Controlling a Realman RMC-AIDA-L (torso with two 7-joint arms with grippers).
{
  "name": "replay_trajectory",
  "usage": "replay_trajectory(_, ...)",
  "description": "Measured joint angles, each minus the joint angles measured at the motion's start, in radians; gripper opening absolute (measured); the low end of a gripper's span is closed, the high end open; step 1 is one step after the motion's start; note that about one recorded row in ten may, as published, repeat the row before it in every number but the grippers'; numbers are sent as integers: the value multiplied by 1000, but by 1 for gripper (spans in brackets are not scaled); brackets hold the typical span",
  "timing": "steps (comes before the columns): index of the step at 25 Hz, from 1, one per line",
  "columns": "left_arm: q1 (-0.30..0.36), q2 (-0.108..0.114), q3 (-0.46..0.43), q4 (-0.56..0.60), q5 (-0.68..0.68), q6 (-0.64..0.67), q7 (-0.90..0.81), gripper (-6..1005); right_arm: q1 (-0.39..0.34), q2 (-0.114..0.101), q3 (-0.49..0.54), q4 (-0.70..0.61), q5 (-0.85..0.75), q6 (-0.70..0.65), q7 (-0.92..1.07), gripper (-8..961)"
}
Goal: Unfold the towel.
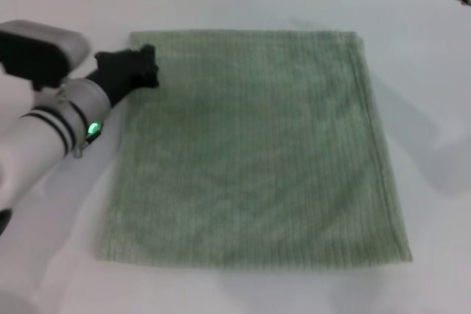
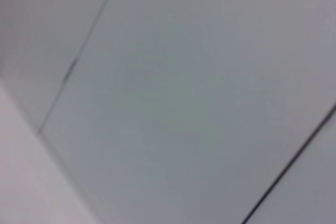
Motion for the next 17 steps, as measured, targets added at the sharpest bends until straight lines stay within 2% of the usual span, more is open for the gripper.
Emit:
replay_trajectory(1,0,0,0,0,0,0,0,121,0,0,0,0,0,0,0,293)
replay_trajectory(4,94,5,-26,0,2,333,-1,122,-11,0,-11,18,8,-85,0,297)
replay_trajectory(5,94,5,-26,0,2,333,-1,123,-8,0,-18,26,6,-95,-1,298)
replay_trajectory(8,131,7,-56,0,2,447,-11,124,7,0,-49,41,-21,-107,-11,301)
replay_trajectory(12,143,8,-67,6,3,462,-22,126,18,0,-100,44,-102,-170,4,303)
replay_trajectory(14,147,8,-72,11,3,474,-23,225,14,0,-131,58,-135,-261,20,303)
replay_trajectory(15,150,8,-73,12,2,484,-23,275,2,0,-160,85,-156,-371,28,303)
replay_trajectory(16,152,8,-73,12,2,490,-22,324,2,0,-160,85,-156,-371,28,303)
replay_trajectory(17,155,8,-75,12,2,502,-21,374,-12,0,-183,113,-163,-465,29,303)
